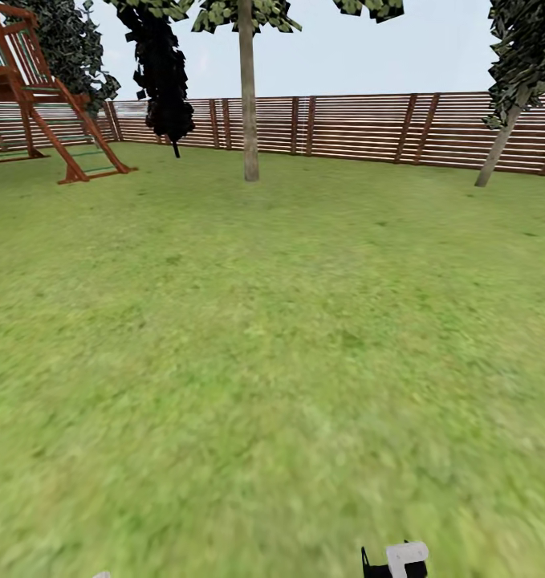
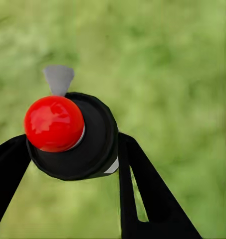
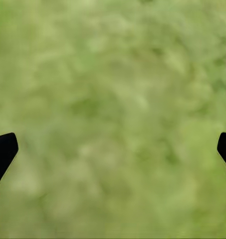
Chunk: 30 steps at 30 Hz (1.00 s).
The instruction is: In the garden, pick up the pesticide atomizer on the floor and spray pesticide onto both trees until each tree trunk is fully covered.
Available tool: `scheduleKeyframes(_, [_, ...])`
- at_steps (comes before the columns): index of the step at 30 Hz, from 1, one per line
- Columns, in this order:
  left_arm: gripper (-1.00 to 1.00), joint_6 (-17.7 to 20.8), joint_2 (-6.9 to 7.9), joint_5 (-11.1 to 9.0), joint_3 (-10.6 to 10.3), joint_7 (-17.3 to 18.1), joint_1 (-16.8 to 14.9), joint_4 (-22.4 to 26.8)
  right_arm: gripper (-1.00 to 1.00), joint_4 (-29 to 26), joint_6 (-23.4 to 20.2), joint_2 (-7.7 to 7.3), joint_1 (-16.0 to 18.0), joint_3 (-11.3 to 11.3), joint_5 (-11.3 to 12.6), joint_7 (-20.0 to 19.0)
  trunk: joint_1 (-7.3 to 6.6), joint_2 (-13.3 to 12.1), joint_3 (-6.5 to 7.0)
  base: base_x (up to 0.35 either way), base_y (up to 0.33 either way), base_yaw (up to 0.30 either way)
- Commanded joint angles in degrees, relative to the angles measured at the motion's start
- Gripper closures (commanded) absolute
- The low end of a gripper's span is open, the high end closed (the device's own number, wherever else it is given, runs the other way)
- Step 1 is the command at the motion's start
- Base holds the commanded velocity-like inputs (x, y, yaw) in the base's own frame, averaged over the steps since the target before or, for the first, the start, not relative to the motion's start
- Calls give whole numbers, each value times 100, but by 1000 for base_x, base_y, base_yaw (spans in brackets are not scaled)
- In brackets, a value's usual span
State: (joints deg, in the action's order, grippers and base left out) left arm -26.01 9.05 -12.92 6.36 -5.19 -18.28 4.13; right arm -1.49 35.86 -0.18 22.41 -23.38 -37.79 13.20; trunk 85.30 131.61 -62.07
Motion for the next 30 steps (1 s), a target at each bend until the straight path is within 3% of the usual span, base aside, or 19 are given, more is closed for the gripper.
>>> scheduleKeyframes(1, [100,0,0,0,-1,0,1,0,-100,0,0,0,0,0,0,-1,0,0,0,340,0,0])
scheduleKeyframes(30, [100,0,0,0,-3,0,5,0,-100,0,0,0,0,0,0,-1,0,0,0,339,0,0])
